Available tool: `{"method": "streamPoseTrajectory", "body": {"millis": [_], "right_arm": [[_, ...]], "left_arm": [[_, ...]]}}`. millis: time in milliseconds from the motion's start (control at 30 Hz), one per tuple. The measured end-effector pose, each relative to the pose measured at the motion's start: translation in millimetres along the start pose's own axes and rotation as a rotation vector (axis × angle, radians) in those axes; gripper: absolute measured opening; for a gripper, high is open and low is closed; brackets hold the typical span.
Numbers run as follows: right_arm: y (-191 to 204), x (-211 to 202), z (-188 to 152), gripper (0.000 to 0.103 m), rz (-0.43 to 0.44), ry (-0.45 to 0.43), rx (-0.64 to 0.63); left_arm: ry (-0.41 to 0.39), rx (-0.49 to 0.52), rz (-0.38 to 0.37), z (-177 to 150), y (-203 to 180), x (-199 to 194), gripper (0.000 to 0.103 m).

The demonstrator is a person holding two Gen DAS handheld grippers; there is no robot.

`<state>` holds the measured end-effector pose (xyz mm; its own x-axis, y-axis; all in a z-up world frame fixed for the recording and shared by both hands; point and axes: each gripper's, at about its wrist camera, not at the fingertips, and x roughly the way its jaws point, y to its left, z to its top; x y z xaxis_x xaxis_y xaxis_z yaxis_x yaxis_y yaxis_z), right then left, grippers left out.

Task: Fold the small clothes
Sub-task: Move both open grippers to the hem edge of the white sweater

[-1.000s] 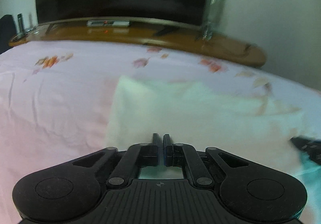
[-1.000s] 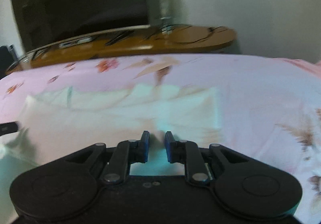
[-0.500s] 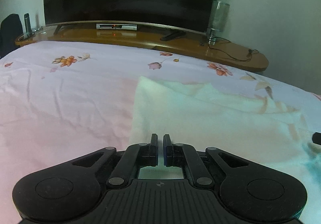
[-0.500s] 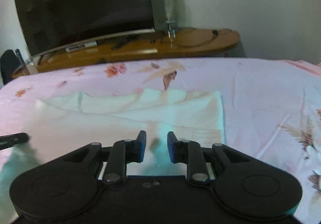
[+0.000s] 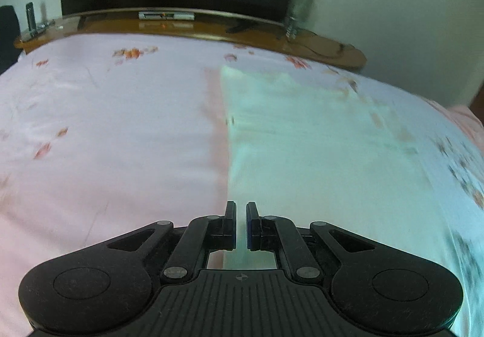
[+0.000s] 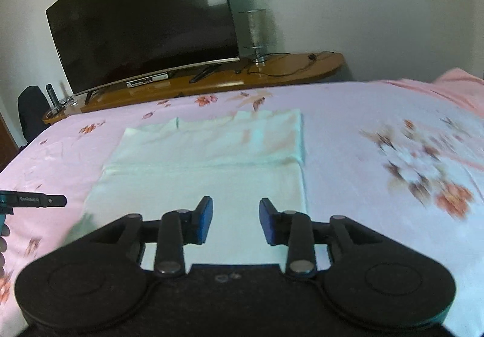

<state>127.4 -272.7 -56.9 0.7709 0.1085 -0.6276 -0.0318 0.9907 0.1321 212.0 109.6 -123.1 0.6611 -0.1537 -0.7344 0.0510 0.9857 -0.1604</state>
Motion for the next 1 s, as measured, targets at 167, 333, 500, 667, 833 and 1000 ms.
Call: {"method": "streamPoseTrajectory", "body": {"millis": [167, 333, 500, 667, 833, 1000], "right_arm": [[0, -48, -47, 0.036, -0.044, 0.040, 0.032], [-2, -73, -89, 0.037, -0.084, 0.086, 0.084], [-4, -86, -122, 0.045, -0.123, 0.137, 0.120], [-13, -90, -140, 0.046, -0.149, 0.160, 0.184], [-23, -91, -150, 0.046, -0.156, 0.173, 0.229], [-27, -89, -157, 0.046, -0.140, 0.197, 0.274]], "left_arm": [[0.076, -0.014, -0.055, -52, 14, -32, 0.004], [0.135, -0.033, -0.083, -95, 21, -54, 0.004], [0.183, -0.061, -0.105, -125, 23, -66, 0.004], [0.204, -0.112, -0.144, -142, 22, -71, 0.004], [0.212, -0.171, -0.166, -151, 23, -71, 0.004], [0.234, -0.279, -0.200, -157, 32, -72, 0.004]]}}
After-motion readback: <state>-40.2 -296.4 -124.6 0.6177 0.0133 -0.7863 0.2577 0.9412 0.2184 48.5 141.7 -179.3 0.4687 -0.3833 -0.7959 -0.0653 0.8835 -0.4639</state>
